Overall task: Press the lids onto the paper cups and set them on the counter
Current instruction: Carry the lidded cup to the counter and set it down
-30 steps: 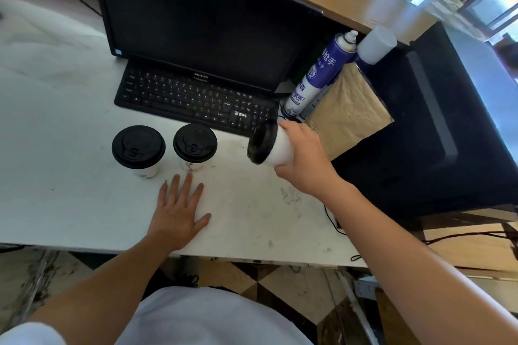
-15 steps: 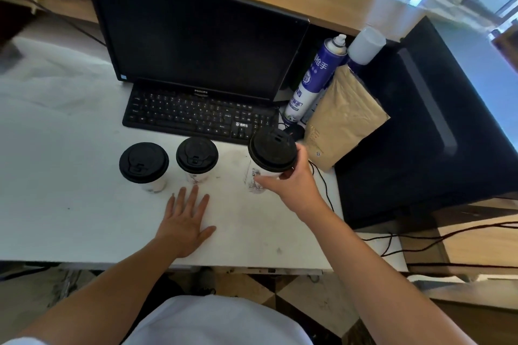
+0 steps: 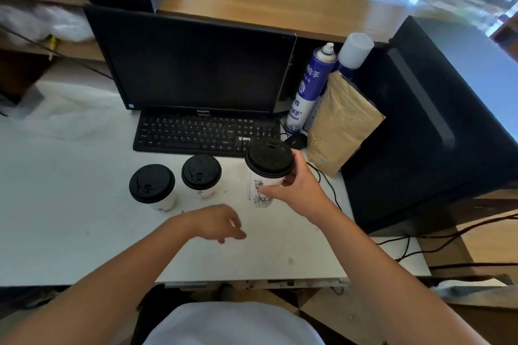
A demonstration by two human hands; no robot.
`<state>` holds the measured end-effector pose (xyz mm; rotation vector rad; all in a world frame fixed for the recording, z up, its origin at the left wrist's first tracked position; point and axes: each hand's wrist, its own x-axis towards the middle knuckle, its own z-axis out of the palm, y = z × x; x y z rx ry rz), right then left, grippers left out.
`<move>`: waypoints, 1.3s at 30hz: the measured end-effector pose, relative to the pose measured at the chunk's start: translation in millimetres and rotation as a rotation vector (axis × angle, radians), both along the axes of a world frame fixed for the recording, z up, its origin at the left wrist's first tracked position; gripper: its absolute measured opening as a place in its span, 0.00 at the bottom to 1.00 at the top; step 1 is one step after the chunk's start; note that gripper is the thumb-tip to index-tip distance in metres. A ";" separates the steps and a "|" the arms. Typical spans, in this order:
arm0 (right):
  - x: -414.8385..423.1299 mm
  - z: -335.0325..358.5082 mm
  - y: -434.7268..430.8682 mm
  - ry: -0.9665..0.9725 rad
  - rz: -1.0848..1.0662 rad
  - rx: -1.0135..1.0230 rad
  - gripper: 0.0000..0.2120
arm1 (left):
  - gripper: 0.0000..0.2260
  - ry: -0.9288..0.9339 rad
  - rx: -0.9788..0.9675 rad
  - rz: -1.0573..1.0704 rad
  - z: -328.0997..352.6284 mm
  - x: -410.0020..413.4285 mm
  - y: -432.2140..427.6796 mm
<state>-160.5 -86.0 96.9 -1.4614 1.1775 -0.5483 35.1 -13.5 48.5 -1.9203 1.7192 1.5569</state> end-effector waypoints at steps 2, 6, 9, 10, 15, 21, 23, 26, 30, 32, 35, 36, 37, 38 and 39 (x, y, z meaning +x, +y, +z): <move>-1.1 2.7 -3.6 -0.005 -0.004 -0.010 0.40 | 0.24 0.051 -0.125 0.083 29.4 -1.5 -10.2; -2.4 10.4 -13.0 -0.026 -0.009 -0.022 0.41 | 0.28 0.063 -0.340 0.265 66.4 -1.1 -27.0; 0.6 18.4 -19.2 -0.042 0.026 -0.049 0.41 | 0.33 0.140 -0.456 0.357 77.8 -1.4 -36.5; 3.1 21.0 -21.3 -0.050 0.034 -0.056 0.41 | 0.34 0.182 -0.498 0.378 80.2 -0.6 -39.1; 19.9 30.8 -34.5 -0.091 0.056 -0.081 0.41 | 0.34 0.256 -0.629 0.410 86.5 7.4 -48.3; 45.4 47.7 -57.0 -0.119 0.139 -0.108 0.41 | 0.32 0.259 -0.705 0.435 98.6 30.5 -61.6; 55.1 53.7 -66.1 -0.133 0.170 -0.117 0.40 | 0.32 0.254 -0.719 0.441 105.5 40.2 -67.6; 71.0 64.7 -80.0 -0.147 0.208 -0.151 0.39 | 0.31 0.262 -0.746 0.450 116.5 54.5 -77.4; 94.8 79.5 -99.3 -0.180 0.244 -0.181 0.38 | 0.30 0.248 -0.777 0.482 131.2 76.6 -92.4; 106.1 88.1 -108.6 -0.189 0.257 -0.195 0.38 | 0.29 0.248 -0.798 0.496 139.6 86.7 -100.3; 121.5 98.9 -125.4 -0.215 0.260 -0.210 0.38 | 0.27 0.241 -0.826 0.501 153.9 100.7 -114.4; 126.5 102.8 -131.7 -0.230 0.257 -0.211 0.39 | 0.27 0.235 -0.839 0.500 159.0 105.7 -120.1; 131.6 107.3 -137.8 -0.241 0.257 -0.212 0.39 | 0.27 0.229 -0.851 0.499 163.5 110.7 -126.3; 137.2 112.8 -144.5 -0.248 0.257 -0.217 0.39 | 0.27 0.226 -0.863 0.499 168.3 115.9 -132.8; 142.4 118.3 -150.1 -0.253 0.259 -0.223 0.40 | 0.26 0.223 -0.870 0.500 172.5 120.7 -138.5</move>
